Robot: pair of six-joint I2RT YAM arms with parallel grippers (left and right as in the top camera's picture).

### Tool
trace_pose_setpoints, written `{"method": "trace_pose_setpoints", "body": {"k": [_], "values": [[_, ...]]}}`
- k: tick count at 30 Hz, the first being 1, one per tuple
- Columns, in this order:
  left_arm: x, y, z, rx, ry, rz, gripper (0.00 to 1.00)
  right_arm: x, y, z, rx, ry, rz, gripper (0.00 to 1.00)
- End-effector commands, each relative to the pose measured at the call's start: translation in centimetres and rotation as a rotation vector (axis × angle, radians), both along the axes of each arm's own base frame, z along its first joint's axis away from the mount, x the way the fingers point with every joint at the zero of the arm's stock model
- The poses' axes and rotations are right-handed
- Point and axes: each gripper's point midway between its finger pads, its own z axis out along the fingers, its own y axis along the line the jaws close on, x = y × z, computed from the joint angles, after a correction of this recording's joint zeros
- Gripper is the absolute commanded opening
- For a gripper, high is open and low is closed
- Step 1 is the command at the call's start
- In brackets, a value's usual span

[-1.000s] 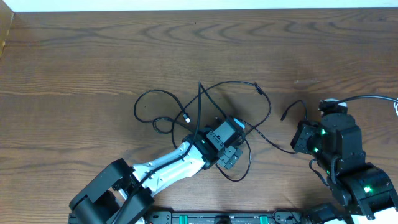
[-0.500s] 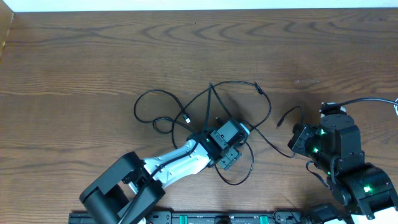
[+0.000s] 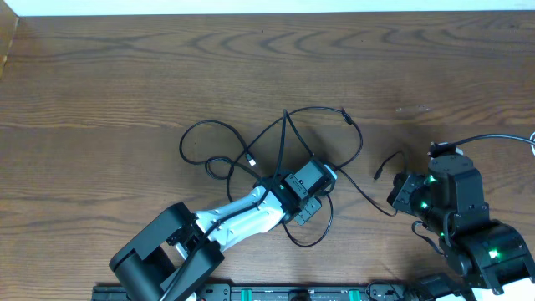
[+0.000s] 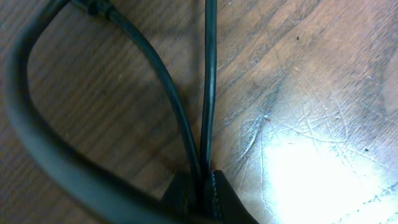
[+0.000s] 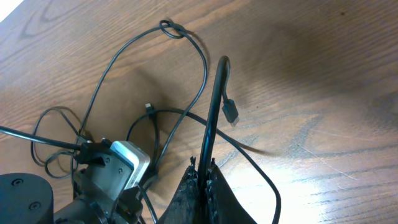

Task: Untangle cables

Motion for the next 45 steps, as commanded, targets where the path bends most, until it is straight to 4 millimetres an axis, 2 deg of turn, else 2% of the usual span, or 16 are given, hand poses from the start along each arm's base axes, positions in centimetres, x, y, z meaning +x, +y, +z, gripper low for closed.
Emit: {"method": "trace_pose_setpoints", "body": {"k": [1, 7, 12, 16, 19, 25, 28, 34, 38, 41, 45], "values": [[-0.7, 3.5, -2.5, 0.143, 0.012, 0.030, 0.08, 0.2, -0.1, 0.1, 0.005, 0.010, -0.015, 0.01], [2.0, 4.9, 0.0, 0.198, -0.155, 0.092, 0.08, 0.4, -0.4, -1.5, -0.035, 0.078, -0.027, 0.01], [3.7, 5.5, 3.0, 0.186, -0.269, 0.164, 0.08, -0.2, -4.5, -3.6, -0.257, 0.174, -0.150, 0.01], [5.2, 6.5, 5.6, 0.125, -0.323, 0.274, 0.08, -0.7, -6.6, -4.7, -0.367, 0.246, -0.245, 0.01], [6.5, 7.8, 7.6, 0.049, -0.345, 0.397, 0.08, -1.0, -7.5, -5.5, -0.417, 0.295, -0.296, 0.01], [8.9, 11.4, 12.0, -0.103, -0.402, 0.644, 0.08, -0.7, -7.7, -7.6, -0.462, 0.389, -0.316, 0.01], [9.2, 11.8, 13.5, -0.172, -0.404, 0.666, 0.08, -0.6, -7.4, -8.5, -0.447, 0.421, -0.342, 0.01], [8.4, 9.5, 15.5, -0.359, -0.313, 0.587, 0.08, 0.2, -5.7, -10.5, -0.379, 0.478, -0.320, 0.02], [7.8, 7.4, 16.8, -0.485, -0.256, 0.511, 0.08, 1.2, -4.2, -11.7, -0.320, 0.488, -0.270, 0.18], [7.5, 6.0, 17.9, -0.568, -0.225, 0.455, 0.08, 2.0, -2.2, -12.6, -0.269, 0.498, -0.138, 0.25], [7.6, 5.7, 18.3, -0.603, -0.213, 0.437, 0.08, 2.3, 0.4, -13.1, -0.171, 0.507, -0.010, 0.39]]}}
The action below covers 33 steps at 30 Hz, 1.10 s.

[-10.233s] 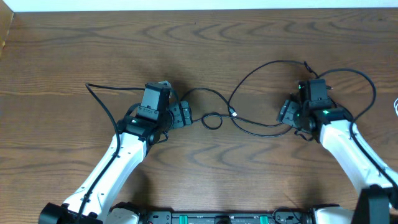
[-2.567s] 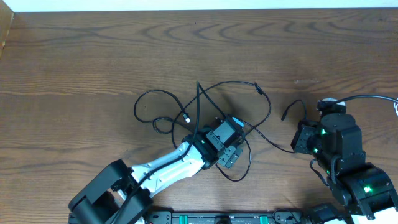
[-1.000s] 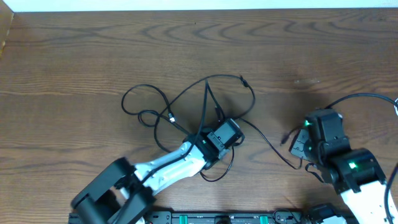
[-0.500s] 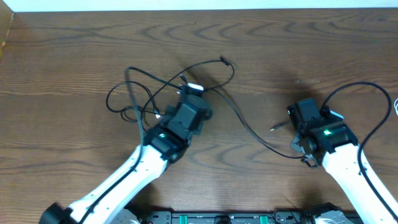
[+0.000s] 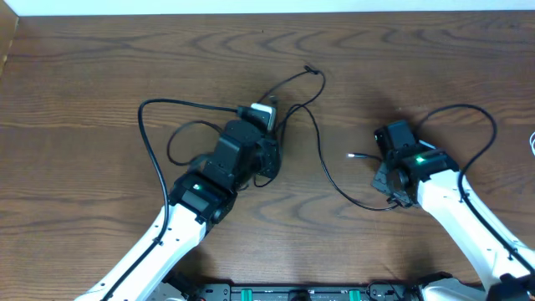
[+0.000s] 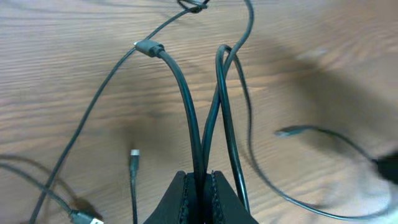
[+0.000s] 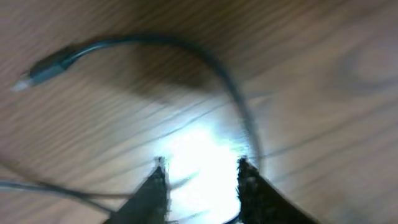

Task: Untangle cables

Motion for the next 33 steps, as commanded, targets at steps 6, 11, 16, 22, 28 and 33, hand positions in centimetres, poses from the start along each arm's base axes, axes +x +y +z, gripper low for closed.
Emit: {"method": "trace_pose_setpoints", "body": {"k": [6, 11, 16, 22, 28, 33], "values": [[-0.7, -0.7, 0.6, -0.063, 0.019, -0.057, 0.08, 1.9, 11.2, 2.8, 0.578, -0.085, 0.386, 0.48], [-0.8, -0.7, 0.5, -0.061, 0.022, -0.058, 0.08, 3.8, 14.5, 5.8, 0.763, -0.207, 0.466, 0.49], [-1.7, -1.8, 0.7, -0.081, 0.030, -0.145, 0.08, 5.7, 16.0, 8.2, 0.889, -0.276, 0.370, 0.43], [-2.5, -2.2, 0.1, -0.066, 0.049, -0.203, 0.08, 7.1, 16.7, 9.8, 0.954, -0.321, 0.290, 0.38], [-2.6, -2.2, 0.0, -0.066, 0.056, -0.206, 0.08, 7.1, 19.1, 11.4, 0.998, -0.372, 0.353, 0.39], [-3.4, -2.9, 0.2, -0.101, 0.075, -0.256, 0.08, 7.5, 19.5, 11.0, 0.940, -0.407, 0.336, 0.38]]}}
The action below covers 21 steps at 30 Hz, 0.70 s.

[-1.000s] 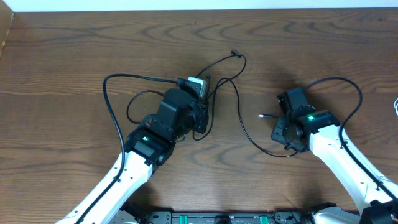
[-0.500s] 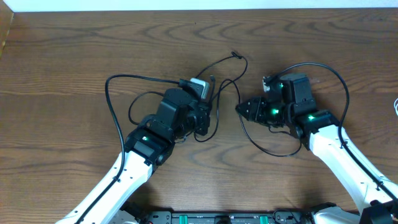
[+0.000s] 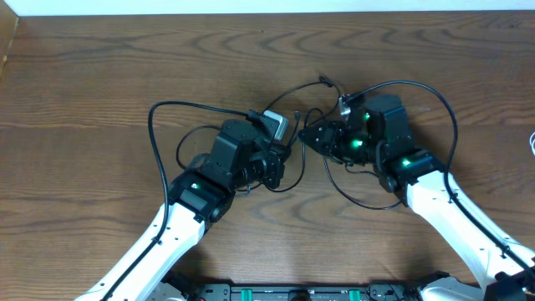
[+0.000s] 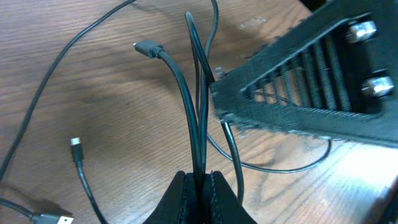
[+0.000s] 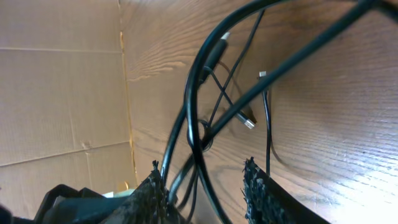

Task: Untangle cables

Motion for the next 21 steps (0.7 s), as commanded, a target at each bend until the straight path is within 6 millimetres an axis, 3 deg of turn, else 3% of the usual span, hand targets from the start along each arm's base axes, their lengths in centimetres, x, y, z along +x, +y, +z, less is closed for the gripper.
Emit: {"method": "trace_pose_setpoints", "body": {"k": [1, 3, 7, 10, 15, 18, 21], "values": [[-0.7, -0.5, 0.5, -0.031, 0.001, -0.054, 0.08, 0.8, -0.1, 0.0, -0.025, -0.005, -0.064, 0.38], [-0.8, -0.5, 0.4, -0.029, 0.005, -0.053, 0.08, 0.9, -0.2, 0.0, -0.019, 0.013, -0.085, 0.33], [-0.8, -0.5, 0.4, -0.027, 0.005, -0.052, 0.08, 0.8, -0.1, 0.0, -0.015, 0.021, -0.083, 0.01], [-0.5, 0.0, 0.1, -0.002, 0.002, -0.024, 0.08, 0.3, -0.2, -0.5, -0.033, 0.028, -0.056, 0.01], [0.6, 3.1, -2.0, 0.151, 0.009, 0.119, 0.07, 0.1, -0.5, -0.1, -0.052, -0.014, -0.031, 0.01], [0.4, 3.9, -3.1, 0.196, 0.038, 0.139, 0.08, 0.0, -0.8, 2.1, -0.023, -0.112, 0.017, 0.01], [0.1, 4.0, -4.0, 0.218, 0.069, 0.135, 0.08, -0.2, -1.5, 5.6, 0.021, -0.275, 0.089, 0.01]]}}
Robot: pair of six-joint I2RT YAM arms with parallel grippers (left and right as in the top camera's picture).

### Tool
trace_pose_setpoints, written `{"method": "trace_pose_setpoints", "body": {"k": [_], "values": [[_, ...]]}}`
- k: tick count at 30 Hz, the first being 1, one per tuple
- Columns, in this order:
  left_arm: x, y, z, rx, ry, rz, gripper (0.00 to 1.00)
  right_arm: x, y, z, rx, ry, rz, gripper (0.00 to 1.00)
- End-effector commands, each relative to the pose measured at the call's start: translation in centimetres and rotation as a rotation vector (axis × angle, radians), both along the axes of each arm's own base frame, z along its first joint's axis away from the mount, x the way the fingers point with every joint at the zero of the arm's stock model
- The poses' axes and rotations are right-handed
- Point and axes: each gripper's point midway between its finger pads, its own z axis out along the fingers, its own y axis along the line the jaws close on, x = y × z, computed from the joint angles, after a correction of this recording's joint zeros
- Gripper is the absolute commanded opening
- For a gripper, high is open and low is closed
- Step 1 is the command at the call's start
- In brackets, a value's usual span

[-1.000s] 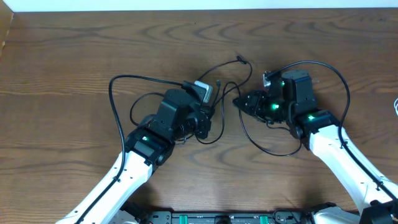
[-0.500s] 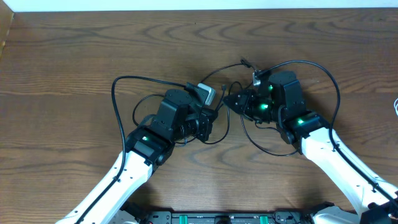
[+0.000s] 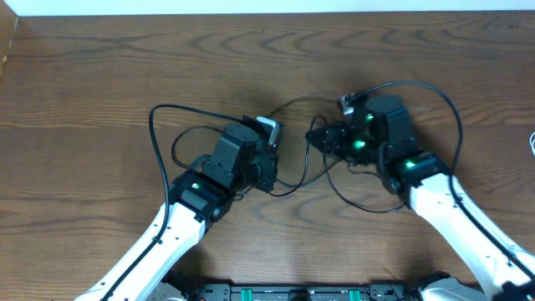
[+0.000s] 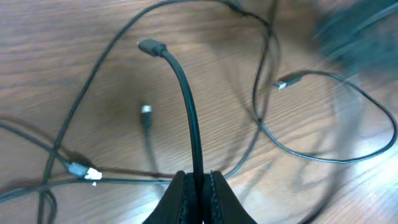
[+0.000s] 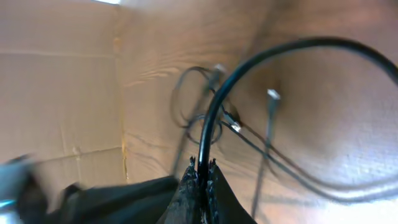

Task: Untangle cables

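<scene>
Several thin black cables lie tangled on the wooden table (image 3: 100, 67). My left gripper (image 3: 269, 159) (image 4: 198, 180) is shut on one thick black cable (image 4: 186, 106) that rises from the jaws and ends in a plug (image 4: 150, 46). My right gripper (image 3: 320, 137) (image 5: 202, 169) is shut on another black cable (image 5: 249, 62) that arcs away to the right. Overhead, the two grippers face each other a short way apart in the middle. A long loop (image 3: 456, 125) runs round the right arm.
Loose connector ends lie on the wood: a small plug (image 4: 145, 110), a white-tipped plug (image 4: 84, 172) and another plug (image 4: 283, 83). A black loop (image 3: 153, 125) spreads left of the left arm. A cardboard wall (image 5: 56, 93) stands at the table's far side.
My right gripper, then open around the strands beside the left gripper, is now shut on one black cable. My left gripper held two strands and now holds a single one. The grippers stand slightly farther apart.
First my left gripper pinched two strands low near the table's front, and my right was shut on a cable at the right front. Then the left held its strands mid-table and the right was open at the right. The right then came beside the left's strands and now grips one.
</scene>
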Motion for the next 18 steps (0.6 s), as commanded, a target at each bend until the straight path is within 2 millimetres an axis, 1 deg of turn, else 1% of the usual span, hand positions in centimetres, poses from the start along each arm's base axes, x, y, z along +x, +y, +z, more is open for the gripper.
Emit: {"method": "trace_pose_setpoints", "body": {"k": [1, 3, 5, 6, 8, 9, 10, 11, 14, 16, 17, 18], "values": [[0.4, 1.1, -1.4, 0.069, 0.012, 0.030, 0.08, -0.6, -1.1, 5.2, 0.035, -0.241, 0.105, 0.01], [0.3, 1.1, -1.8, 0.077, 0.026, 0.030, 0.08, -0.5, -2.4, 6.5, 0.019, -0.311, 0.092, 0.01], [0.3, 1.1, -2.6, 0.090, 0.046, 0.029, 0.09, -0.6, -4.3, 8.0, 0.005, -0.362, 0.049, 0.01], [0.3, 1.1, -2.8, 0.094, 0.053, 0.029, 0.15, -0.6, -4.9, 8.5, -0.005, -0.392, 0.041, 0.01], [0.3, 1.1, -3.3, 0.102, 0.066, 0.029, 0.17, -0.6, -5.9, 9.9, -0.012, -0.451, 0.017, 0.01], [0.3, 1.1, -3.6, 0.106, 0.073, 0.029, 0.23, -0.6, -6.4, 10.9, -0.006, -0.490, 0.002, 0.01], [0.3, 1.1, -3.8, 0.108, 0.080, 0.031, 0.27, -0.6, -6.7, 12.1, 0.001, -0.539, -0.006, 0.01], [0.3, 1.1, -4.1, 0.113, 0.089, 0.031, 0.35, -0.7, -7.0, 14.2, 0.015, -0.626, -0.012, 0.01], [0.3, 1.1, -4.7, 0.122, 0.103, 0.031, 0.55, -1.2, -7.2, 18.5, 0.041, -0.825, -0.017, 0.01], [0.3, 1.2, -4.9, 0.127, 0.110, 0.030, 0.62, -1.6, -7.1, 20.9, 0.065, -0.936, -0.014, 0.01], [0.3, 1.2, -5.0, 0.128, 0.112, 0.030, 0.69, -1.9, -7.0, 22.0, 0.081, -0.987, -0.010, 0.01], [0.3, 1.2, -5.1, 0.129, 0.114, 0.030, 0.79, -2.0, -6.9, 22.8, 0.093, -1.021, -0.009, 0.01]]}}
